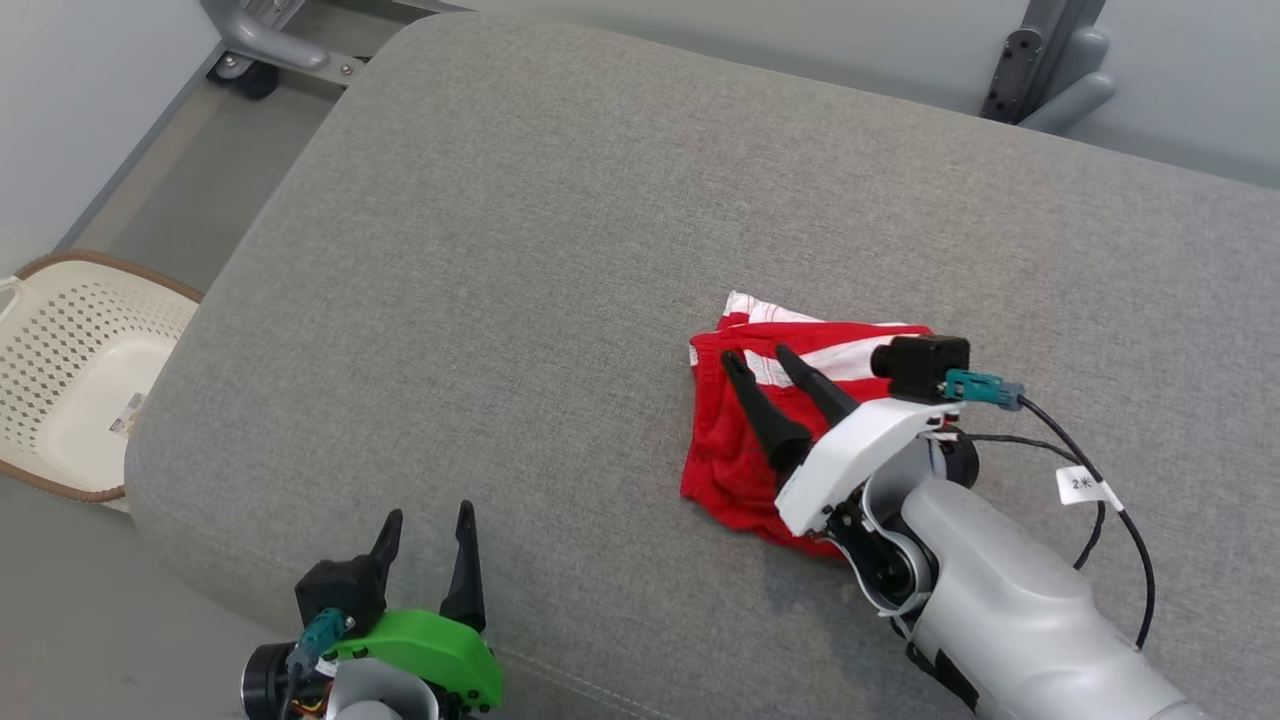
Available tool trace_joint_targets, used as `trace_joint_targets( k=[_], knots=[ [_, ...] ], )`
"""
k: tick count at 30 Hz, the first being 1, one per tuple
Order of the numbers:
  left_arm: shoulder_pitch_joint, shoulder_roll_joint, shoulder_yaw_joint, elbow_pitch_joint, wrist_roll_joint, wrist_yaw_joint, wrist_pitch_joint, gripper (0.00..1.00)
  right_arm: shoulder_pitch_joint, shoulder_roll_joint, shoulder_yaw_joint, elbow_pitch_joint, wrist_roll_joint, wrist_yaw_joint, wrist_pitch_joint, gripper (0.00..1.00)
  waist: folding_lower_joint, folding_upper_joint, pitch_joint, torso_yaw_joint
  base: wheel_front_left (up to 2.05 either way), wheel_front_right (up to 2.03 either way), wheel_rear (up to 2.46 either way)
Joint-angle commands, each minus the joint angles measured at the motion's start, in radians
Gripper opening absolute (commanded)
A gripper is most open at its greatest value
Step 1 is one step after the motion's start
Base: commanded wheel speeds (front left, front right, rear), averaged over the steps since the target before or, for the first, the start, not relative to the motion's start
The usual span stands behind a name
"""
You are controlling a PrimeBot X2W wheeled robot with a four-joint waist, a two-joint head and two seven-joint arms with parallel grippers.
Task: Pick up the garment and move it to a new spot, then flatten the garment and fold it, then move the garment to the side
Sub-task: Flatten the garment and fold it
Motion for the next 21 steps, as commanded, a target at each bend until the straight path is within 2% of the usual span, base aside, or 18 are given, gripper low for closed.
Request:
trace_joint_targets(
  k=[1,6,10,12,13,18,21],
  knots=[
    [0.002,0.002,0.010,-0.008,0.011,0.007,-0.003,1.00,-0.005,-0.019,-0.005,0.009,-0.009,0.000,-0.022,1.00,0.0000,0.0077,-0.007,-0.039,0.00,0.00,0.00],
    [-0.007,0.001,0.055,-0.036,0.042,0.001,-0.003,1.00,0.017,-0.050,-0.065,0.031,-0.060,0.000,-0.069,1.00,0.0000,0.0077,-0.021,-0.128,0.00,0.00,0.00],
    [-0.007,0.002,0.091,-0.064,0.064,-0.002,-0.003,1.00,0.066,-0.071,-0.213,-0.008,-0.172,0.000,-0.074,1.00,0.0000,0.0077,-0.033,-0.208,0.00,0.00,0.00],
    [-0.006,0.002,0.105,-0.077,0.076,-0.005,-0.003,1.00,0.114,-0.073,-0.305,-0.064,-0.269,0.000,-0.073,1.00,0.0000,0.0077,-0.038,-0.242,0.00,0.00,0.00],
    [-0.006,0.002,0.105,-0.077,0.076,-0.005,-0.003,1.00,0.114,-0.073,-0.305,-0.064,-0.269,0.000,-0.073,1.00,0.0000,0.0077,-0.038,-0.242,0.00,0.00,0.00],
    [0.003,0.002,0.144,-0.101,0.107,-0.010,-0.003,1.00,0.251,-0.031,-0.502,-0.201,-0.475,0.000,-0.073,1.00,0.0000,0.0077,-0.047,-0.323,0.00,0.00,0.00],
    [0.012,0.002,0.165,-0.109,0.123,-0.012,-0.003,1.00,0.315,-0.003,-0.571,-0.256,-0.565,0.000,-0.073,1.00,0.0000,0.0077,-0.056,-0.359,0.00,0.00,0.00]
  ],
)
